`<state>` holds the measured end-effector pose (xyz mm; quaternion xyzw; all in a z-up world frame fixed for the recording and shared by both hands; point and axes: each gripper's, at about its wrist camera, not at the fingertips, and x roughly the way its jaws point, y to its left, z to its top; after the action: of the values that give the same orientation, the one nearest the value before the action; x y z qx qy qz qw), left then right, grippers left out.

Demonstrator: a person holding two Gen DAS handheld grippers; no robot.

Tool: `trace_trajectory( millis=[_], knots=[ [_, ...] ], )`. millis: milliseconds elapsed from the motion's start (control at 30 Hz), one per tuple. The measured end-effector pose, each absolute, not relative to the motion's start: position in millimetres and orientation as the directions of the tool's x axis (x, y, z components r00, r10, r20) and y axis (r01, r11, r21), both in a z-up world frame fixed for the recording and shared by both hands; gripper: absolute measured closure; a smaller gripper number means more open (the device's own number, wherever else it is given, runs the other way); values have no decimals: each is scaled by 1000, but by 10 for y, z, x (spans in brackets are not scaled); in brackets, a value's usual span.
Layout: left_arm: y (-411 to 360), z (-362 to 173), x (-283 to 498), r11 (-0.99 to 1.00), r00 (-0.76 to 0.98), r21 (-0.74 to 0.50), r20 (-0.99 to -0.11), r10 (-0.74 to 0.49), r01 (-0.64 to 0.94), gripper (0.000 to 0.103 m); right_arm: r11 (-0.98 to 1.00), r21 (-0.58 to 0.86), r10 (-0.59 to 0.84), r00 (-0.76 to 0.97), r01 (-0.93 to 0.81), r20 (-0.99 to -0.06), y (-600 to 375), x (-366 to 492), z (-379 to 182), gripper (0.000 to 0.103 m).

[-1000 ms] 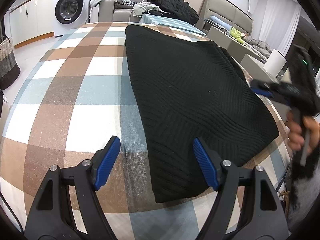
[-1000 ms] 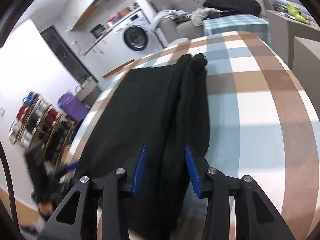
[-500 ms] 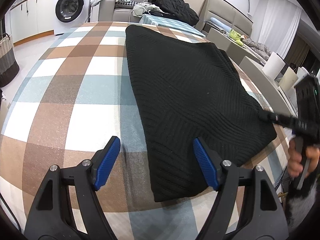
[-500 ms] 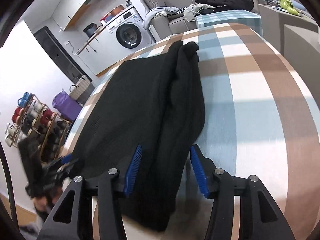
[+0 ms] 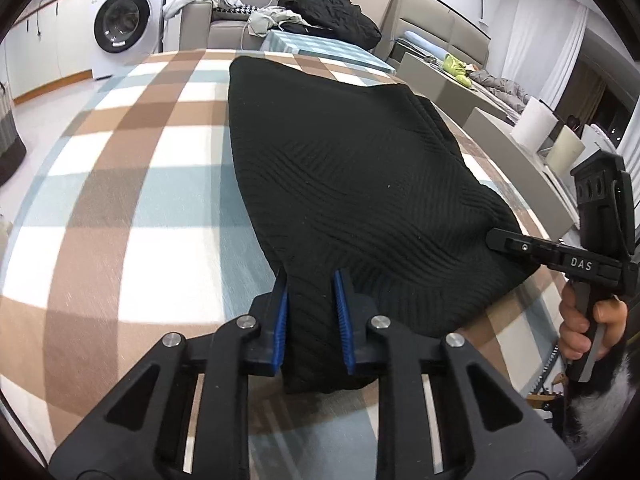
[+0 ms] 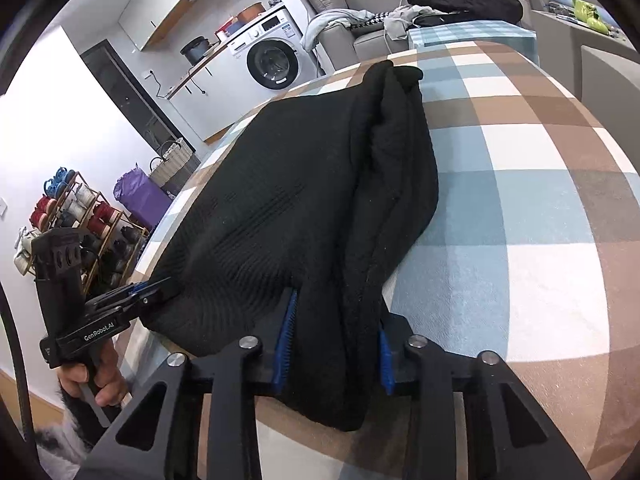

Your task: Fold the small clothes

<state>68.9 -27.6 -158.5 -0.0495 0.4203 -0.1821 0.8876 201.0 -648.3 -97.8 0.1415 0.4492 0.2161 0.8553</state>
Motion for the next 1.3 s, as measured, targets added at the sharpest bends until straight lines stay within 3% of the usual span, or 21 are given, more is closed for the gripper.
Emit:
trace_trajectory(
  millis=[467,967,1067,1167,1233,1300],
  knots=[
    [-362,-1537,1045,959,627,-132,-733,-265,251,85,894,379,448,519,-241,-728,-6288,2317,-948,70],
    [-344,-1532,1057,961,637,-125,-726,-259,249,84,913,333,408,542,-237,-734,-6251,2336,-948,67],
    [-324,-1505,1016,961,643,-114,-722,-254,251,84,922,306,387,552,-238,-738,-6256,2303,-920,55],
    [-271,-1448,950,964,657,-105,-714,-244,244,77,935,266,354,577,-235,-736,-6294,2264,-850,37],
    [-226,-1401,880,968,673,-100,-702,-234,232,65,941,238,336,605,-240,-721,-6320,2200,-786,15],
    [-173,-1332,763,971,702,-101,-675,-228,218,36,948,206,315,632,-243,-708,-6336,2115,-720,5]
  ],
)
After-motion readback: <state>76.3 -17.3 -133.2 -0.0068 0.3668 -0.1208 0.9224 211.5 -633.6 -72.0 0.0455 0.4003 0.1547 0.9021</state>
